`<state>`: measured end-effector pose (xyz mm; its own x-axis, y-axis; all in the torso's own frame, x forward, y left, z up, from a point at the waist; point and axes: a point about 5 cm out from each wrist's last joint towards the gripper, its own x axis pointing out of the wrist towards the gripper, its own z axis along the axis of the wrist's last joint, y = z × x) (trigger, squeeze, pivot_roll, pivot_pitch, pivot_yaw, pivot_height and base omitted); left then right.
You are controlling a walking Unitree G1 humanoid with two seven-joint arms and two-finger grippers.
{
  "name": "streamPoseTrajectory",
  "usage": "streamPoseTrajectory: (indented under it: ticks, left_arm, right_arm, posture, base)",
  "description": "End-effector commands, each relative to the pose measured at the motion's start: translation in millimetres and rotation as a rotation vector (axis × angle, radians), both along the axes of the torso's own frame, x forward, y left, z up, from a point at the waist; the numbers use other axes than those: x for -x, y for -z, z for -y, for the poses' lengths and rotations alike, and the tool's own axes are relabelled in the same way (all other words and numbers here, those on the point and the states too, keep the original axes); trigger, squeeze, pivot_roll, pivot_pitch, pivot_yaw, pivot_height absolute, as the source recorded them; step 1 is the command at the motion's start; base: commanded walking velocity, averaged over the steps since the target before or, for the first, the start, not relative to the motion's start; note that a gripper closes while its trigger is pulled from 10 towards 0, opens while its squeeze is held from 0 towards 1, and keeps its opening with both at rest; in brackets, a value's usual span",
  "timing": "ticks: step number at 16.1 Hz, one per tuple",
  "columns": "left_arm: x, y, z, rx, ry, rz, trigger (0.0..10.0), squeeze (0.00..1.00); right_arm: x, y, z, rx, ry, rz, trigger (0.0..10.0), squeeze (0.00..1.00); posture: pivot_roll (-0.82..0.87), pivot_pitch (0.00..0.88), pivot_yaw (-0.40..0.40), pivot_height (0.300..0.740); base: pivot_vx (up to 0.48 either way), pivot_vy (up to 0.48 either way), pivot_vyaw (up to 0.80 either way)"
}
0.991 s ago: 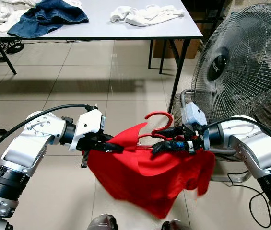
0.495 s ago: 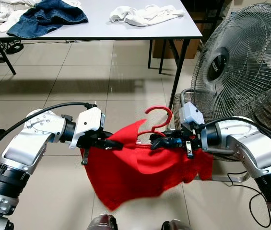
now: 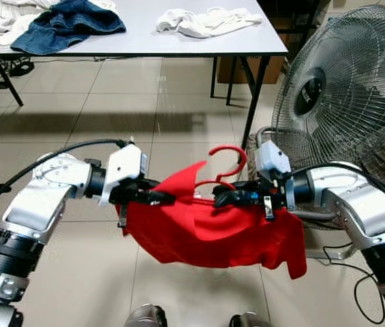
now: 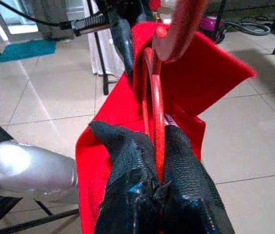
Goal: Hang hanger
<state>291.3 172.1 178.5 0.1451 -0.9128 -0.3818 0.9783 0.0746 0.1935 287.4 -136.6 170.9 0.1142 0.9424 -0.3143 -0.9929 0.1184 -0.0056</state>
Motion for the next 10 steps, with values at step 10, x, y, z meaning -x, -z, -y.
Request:
streamPoseTrajectory:
  ticks: [10]
  left_arm:
    - [-12.5, -12.5, -19.0, 0.263, -0.406, 0.068, 10.0, 0.87]
  right_arm:
    - [19.0, 37.1, 23.6, -0.036, 0.308, -0.067, 0.0, 0.00]
  posture:
    - [-0.06, 0.030, -0.005, 0.740]
  base:
    - [0.000, 0.000, 0.00]
